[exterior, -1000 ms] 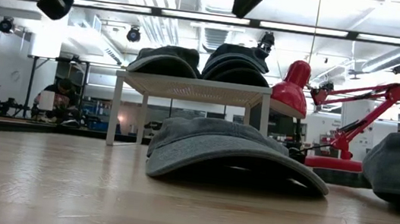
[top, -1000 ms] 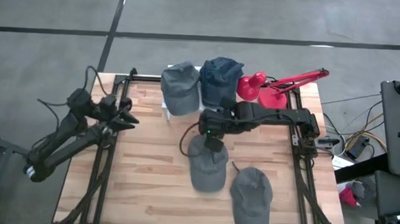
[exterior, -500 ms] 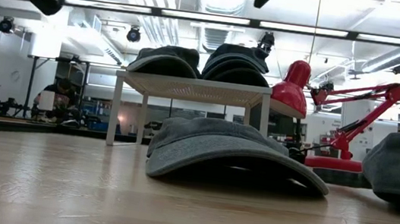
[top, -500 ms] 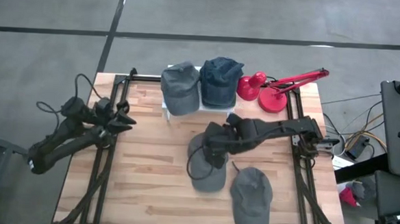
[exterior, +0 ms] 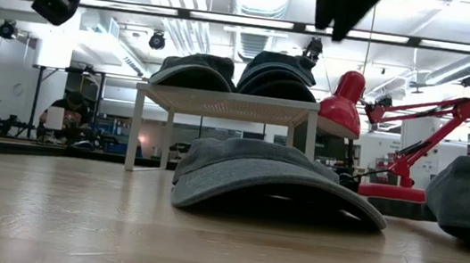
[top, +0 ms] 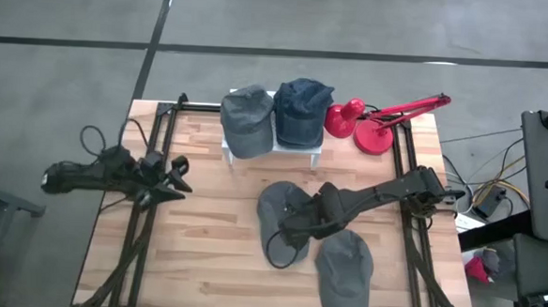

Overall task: Pick & Place hat
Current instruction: Stack the top gray cap on top of the gray cap on the shelf

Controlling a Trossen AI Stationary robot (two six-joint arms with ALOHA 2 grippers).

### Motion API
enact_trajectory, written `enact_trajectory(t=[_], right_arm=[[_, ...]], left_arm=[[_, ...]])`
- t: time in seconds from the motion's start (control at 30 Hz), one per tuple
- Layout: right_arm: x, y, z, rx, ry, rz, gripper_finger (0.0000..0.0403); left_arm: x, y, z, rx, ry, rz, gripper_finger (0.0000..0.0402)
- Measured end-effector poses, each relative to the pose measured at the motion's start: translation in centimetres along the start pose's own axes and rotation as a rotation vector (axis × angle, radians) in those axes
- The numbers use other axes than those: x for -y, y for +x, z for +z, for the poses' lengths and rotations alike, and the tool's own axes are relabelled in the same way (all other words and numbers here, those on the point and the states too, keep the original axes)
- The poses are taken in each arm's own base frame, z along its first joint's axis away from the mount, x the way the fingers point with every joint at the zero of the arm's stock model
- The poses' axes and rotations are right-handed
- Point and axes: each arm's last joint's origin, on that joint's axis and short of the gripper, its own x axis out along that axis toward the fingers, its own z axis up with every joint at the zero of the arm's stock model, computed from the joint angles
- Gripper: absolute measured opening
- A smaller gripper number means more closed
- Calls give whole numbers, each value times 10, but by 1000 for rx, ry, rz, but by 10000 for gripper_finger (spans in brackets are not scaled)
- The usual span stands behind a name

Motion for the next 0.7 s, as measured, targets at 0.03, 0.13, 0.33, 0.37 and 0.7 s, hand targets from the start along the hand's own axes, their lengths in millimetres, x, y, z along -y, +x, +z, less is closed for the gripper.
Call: enact_trajectory(t=[0.03,0.13,0.33,0.37,0.7], right_arm=[[-1,5,-1,-12,0,0,190],[-1,19,-2,-28,15,-10,195],[10,53,5,-92,67,-36,205],[12,58,6,-103,72,-31,207],[27,102,13,-216,79,22,223]], left_arm=[[0,1,-3,-8,4,5,124],[3,3,-9,-16,27,9,124],[3,3,-14,-63,34,18,124],[2,3,-15,-70,31,22,124],[1,2,-17,-100,10,27,124]])
